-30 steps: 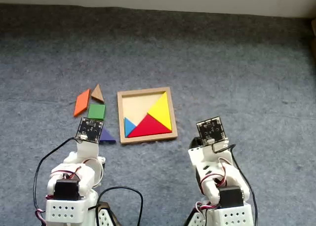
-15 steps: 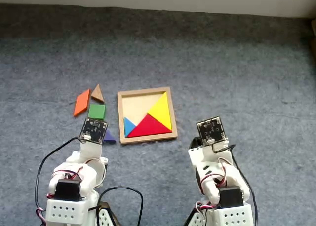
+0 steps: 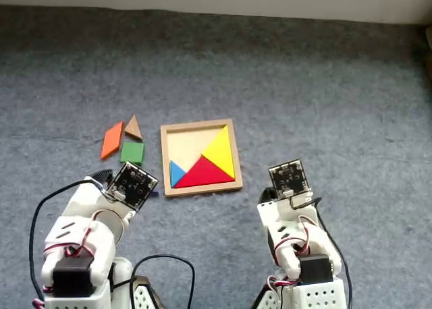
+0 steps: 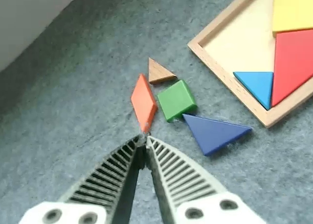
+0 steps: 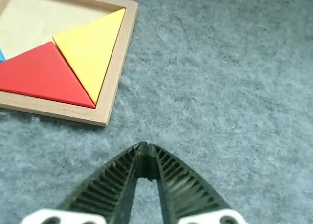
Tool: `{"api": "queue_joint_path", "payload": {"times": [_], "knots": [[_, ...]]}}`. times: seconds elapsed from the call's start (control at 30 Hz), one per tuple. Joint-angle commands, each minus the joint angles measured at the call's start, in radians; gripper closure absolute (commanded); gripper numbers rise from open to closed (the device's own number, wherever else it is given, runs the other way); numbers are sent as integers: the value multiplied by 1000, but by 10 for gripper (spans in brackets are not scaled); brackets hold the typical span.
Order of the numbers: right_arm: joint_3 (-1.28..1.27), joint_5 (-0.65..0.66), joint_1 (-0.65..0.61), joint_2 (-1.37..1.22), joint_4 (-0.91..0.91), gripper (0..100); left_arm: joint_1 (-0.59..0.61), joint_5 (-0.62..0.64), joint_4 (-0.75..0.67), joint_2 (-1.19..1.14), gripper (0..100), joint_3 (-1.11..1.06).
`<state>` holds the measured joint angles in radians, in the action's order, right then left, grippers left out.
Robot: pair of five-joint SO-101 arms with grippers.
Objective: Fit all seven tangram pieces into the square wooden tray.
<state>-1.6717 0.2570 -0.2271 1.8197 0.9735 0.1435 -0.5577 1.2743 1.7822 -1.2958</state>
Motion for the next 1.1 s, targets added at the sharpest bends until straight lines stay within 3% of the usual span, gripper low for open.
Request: {"api": "queue_joint_path", "payload": {"times": [0.0,0.23,0.47,1.07], "knots": [[-73,-9,7,16,-1,994,48,-11,6,-8,910,104],[-74,-9,5,16,-2,994,87,-9,23,-346,888,275],[-79,-9,5,16,-2,992,87,95,21,-742,717,433],[-81,-9,5,16,-2,992,85,295,-77,-1664,713,917]]}}
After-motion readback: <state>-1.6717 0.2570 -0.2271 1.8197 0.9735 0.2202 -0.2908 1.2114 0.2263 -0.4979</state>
